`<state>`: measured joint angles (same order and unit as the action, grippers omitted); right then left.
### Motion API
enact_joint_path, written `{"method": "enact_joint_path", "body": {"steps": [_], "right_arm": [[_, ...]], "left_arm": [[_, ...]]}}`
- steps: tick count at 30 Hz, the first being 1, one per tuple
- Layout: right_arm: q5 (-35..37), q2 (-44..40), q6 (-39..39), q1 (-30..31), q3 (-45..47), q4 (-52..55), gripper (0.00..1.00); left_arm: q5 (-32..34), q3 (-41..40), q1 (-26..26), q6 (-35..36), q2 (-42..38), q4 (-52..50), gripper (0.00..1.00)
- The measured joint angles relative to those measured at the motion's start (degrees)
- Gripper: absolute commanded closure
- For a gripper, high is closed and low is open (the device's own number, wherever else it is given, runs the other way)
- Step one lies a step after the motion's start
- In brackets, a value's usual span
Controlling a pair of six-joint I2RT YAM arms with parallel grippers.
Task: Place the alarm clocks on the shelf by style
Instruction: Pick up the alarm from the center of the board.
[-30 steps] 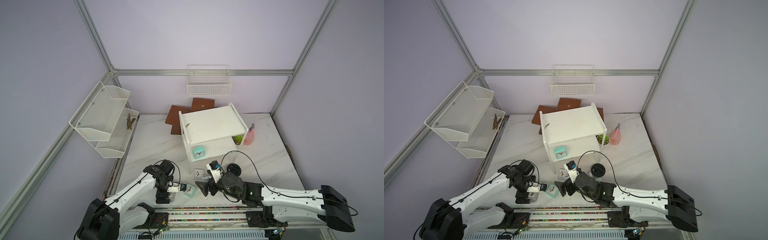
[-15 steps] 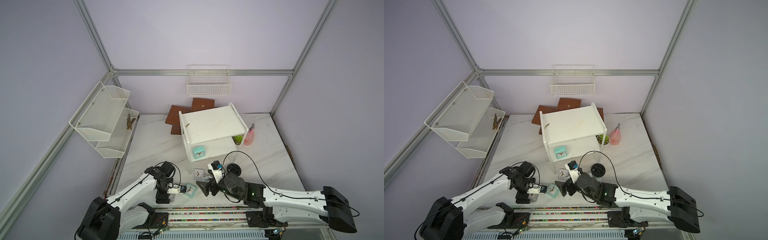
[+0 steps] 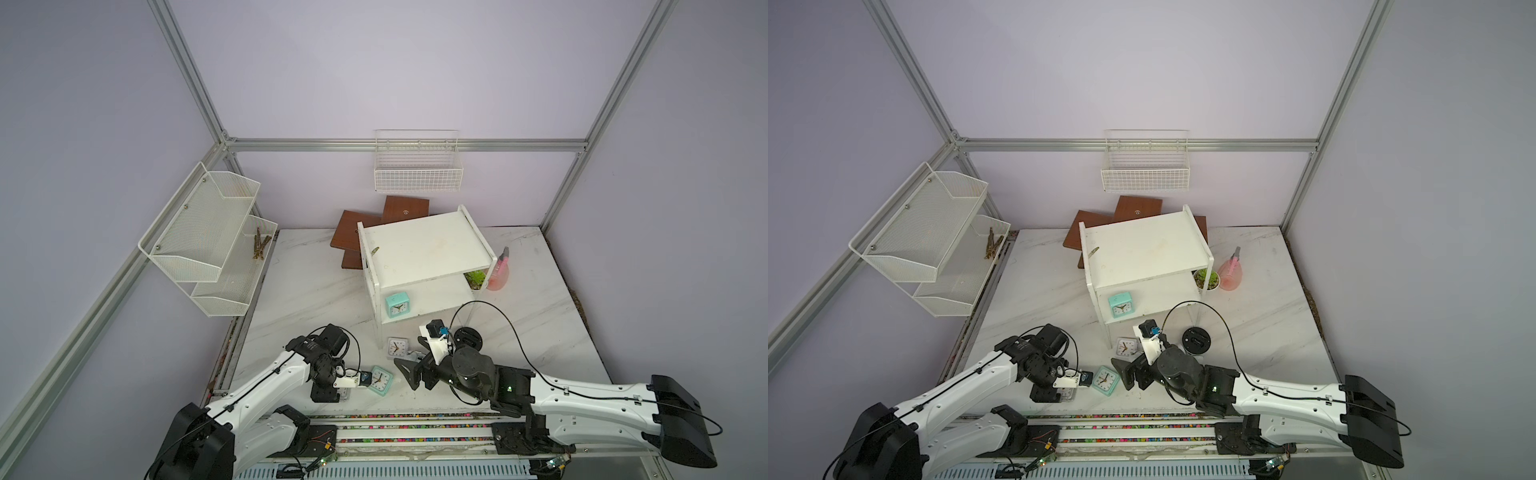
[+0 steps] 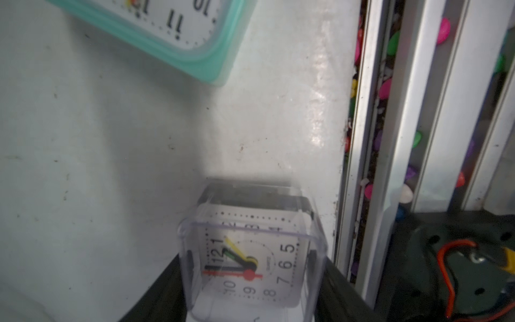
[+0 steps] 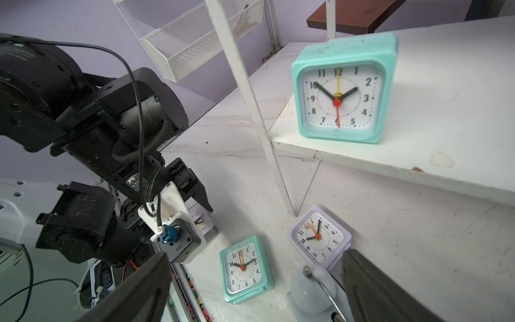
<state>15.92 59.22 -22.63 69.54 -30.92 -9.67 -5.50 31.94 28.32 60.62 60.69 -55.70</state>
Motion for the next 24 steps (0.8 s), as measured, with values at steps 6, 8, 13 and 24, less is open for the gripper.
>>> {"method": "enact_joint_path", "body": {"steps": [6, 8, 13, 24], "right_arm": [[0.1, -0.5, -0.7, 0.0, 1.0, -0.7, 0.01], [0.1, -0.5, -1.8, 0.0, 1.6, -1.0, 0.02], [-0.5, -0.3, -8.1, 0.0, 2.1, -1.7, 0.06], [-5.6, 7.6, -30.1, 0.6, 2.1, -14.6, 0.21]], "left_arm": [[0.0, 0.0, 0.0, -1.2, -5.1, 1.8, 0.61], [-0.1, 0.0, 0.0, -1.6, -7.4, 3.2, 0.63], [-1.7, 0.3, 0.0, -2.8, -12.8, 7.7, 0.63], [-6.1, 5.8, 3.8, -6.2, -16.7, 15.7, 0.65]]}}
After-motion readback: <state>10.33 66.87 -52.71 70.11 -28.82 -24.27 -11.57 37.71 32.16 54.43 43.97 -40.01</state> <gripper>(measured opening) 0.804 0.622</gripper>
